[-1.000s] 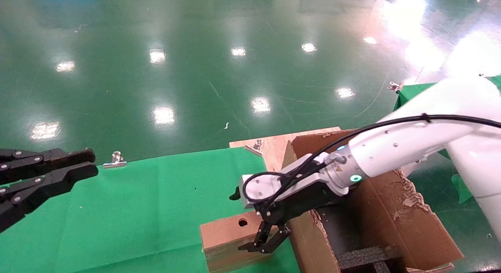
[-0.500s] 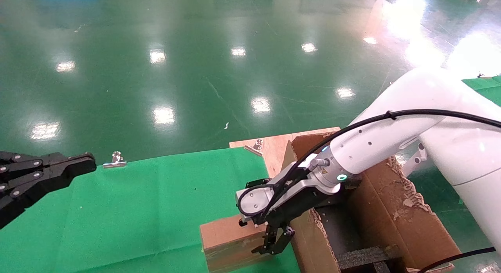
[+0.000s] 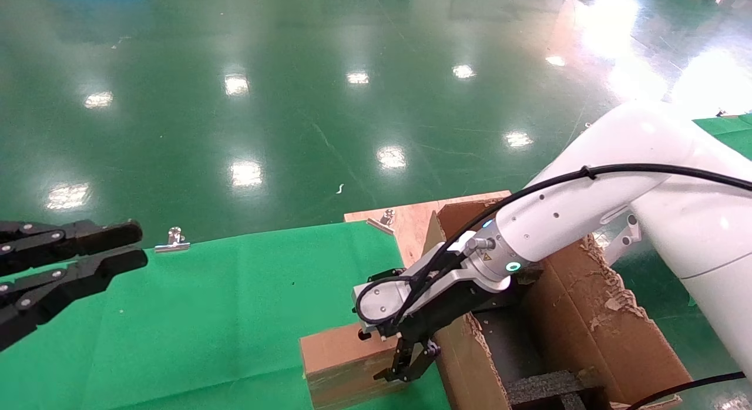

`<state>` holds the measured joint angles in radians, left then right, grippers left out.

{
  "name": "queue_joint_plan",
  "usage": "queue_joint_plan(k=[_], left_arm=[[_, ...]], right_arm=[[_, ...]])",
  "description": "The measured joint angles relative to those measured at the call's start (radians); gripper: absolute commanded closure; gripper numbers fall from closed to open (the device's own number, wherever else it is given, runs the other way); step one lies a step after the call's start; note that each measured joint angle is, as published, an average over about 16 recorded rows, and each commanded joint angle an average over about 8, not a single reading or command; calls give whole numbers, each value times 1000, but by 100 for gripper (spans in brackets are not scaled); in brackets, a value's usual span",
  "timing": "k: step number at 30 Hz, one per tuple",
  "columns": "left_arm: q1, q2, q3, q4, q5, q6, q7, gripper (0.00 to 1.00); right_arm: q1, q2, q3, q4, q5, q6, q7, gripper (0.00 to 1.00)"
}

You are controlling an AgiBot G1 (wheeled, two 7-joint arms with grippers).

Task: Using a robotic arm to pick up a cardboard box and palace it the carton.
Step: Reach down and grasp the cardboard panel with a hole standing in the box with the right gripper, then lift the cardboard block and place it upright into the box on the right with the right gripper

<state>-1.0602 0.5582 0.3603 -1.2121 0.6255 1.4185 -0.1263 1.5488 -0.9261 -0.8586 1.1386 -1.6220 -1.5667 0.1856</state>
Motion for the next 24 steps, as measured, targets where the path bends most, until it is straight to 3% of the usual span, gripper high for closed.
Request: queue_joint_plan(k=[24], left_arm=[[0,0,0,0,0,0,0,0]], right_arm=[[-3,5,9,-4,18,2,-1,100]])
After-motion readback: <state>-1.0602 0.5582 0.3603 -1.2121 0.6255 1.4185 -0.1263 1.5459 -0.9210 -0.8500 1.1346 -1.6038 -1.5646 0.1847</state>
